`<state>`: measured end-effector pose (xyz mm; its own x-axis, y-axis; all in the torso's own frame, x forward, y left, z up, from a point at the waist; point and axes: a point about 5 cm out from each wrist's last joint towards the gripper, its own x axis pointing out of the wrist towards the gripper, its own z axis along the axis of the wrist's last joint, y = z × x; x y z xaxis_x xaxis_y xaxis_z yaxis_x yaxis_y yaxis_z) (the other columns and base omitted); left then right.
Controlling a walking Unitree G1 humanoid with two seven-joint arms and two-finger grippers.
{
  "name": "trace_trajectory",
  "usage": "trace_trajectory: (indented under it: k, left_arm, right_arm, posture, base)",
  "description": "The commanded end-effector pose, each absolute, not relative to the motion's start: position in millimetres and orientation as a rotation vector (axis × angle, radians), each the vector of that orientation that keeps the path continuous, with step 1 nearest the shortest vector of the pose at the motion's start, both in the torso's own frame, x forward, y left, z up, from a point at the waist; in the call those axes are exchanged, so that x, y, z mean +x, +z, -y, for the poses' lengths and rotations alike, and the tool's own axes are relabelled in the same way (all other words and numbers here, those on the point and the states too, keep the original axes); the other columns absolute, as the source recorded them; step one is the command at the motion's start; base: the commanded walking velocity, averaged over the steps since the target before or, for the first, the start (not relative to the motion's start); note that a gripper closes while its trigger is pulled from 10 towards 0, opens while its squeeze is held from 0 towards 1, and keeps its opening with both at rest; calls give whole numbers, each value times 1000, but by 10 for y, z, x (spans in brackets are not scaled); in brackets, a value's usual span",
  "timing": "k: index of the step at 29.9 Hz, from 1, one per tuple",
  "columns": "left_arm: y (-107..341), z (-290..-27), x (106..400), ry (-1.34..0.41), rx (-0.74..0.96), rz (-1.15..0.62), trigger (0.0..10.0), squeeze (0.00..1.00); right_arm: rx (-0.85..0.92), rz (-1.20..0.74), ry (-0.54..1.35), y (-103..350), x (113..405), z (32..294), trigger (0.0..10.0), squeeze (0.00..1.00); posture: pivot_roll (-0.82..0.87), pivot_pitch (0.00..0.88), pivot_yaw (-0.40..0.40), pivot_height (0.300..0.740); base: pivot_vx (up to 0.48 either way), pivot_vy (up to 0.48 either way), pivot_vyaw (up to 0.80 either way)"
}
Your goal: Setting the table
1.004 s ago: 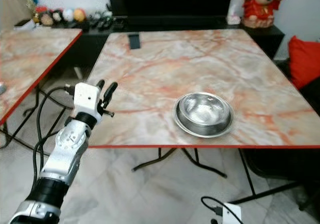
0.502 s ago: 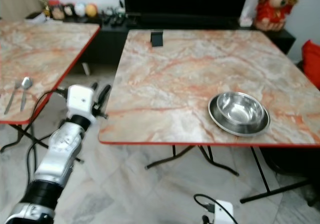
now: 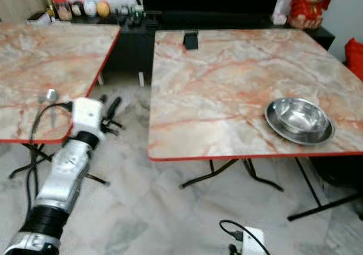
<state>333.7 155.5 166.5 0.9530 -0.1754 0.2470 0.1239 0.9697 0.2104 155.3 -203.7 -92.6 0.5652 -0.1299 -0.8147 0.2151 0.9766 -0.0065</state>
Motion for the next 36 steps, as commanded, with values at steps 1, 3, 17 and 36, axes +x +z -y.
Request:
trace_trajectory:
  k: [1, 3, 17, 36]
  left_arm:
    - [1692, -1456, 3342, -183, 195, 279, 10000, 0]
    - [1690, -1455, 3341, -183, 195, 278, 10000, 0]
    - [1690, -1443, 3338, -189, 195, 278, 10000, 0]
    - [1687, -1448, 3331, -185, 197, 276, 10000, 0]
  right_arm:
    - [85, -957, -222, -928, 1508, 2123, 10000, 0]
    - [84, -958, -222, -929, 1507, 2125, 10000, 0]
    - [83, -961, -217, -931, 1506, 2117, 10000, 0]
    - [74, -960, -215, -927, 1510, 2126, 10000, 0]
  posture:
    - [30, 0, -10, 740]
    - [29, 0, -10, 740]
    - [32, 0, -4, 740]
    - [37, 0, -7, 740]
  base:
    - [0, 349, 0]
    - [0, 349, 0]
    - [0, 349, 0]
    - [0, 347, 202]
